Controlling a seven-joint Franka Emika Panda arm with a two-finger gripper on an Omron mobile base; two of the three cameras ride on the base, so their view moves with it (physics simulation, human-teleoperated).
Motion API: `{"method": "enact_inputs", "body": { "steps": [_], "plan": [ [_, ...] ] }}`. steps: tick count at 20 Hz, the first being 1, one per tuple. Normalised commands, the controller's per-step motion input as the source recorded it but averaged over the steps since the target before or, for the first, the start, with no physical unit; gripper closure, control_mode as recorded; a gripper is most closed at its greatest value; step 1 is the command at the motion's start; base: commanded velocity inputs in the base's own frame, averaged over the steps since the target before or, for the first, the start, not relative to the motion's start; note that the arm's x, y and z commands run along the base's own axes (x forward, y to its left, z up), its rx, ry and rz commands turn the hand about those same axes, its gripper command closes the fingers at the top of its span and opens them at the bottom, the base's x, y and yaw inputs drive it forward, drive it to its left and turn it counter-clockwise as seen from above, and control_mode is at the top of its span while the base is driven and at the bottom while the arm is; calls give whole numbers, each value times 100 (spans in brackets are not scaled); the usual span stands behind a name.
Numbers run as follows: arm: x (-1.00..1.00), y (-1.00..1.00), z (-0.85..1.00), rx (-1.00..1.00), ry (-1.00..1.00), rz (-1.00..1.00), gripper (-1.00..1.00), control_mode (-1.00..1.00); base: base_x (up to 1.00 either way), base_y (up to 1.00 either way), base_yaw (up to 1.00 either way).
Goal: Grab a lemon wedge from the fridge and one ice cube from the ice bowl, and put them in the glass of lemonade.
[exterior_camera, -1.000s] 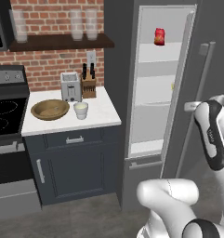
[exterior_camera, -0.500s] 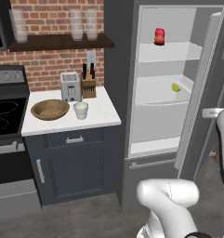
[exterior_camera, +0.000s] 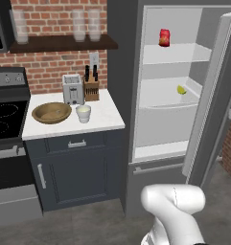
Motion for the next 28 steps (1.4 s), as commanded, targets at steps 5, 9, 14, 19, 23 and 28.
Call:
{"method": "enact_inputs", "body": {
  "steps": [5, 9, 14, 19, 23, 28],
  "plan": [
    [-10, 68, 24, -16, 0, 0, -100, -100, 0, 0, 0],
    [9, 97, -2, -24, 3, 0, -100, -100, 0, 0, 0],
    [24, 68, -15, -28, 7, 0, -100, -100, 0, 0, 0],
    [44, 14, -21, -28, 14, -3, -100, -100, 0, 0, 0],
    [92, 0, -29, -20, 27, -7, -100, -100, 0, 0, 0],
    [100, 0, -23, -18, 30, -5, -100, -100, 0, 0, 0]
  ]
}}
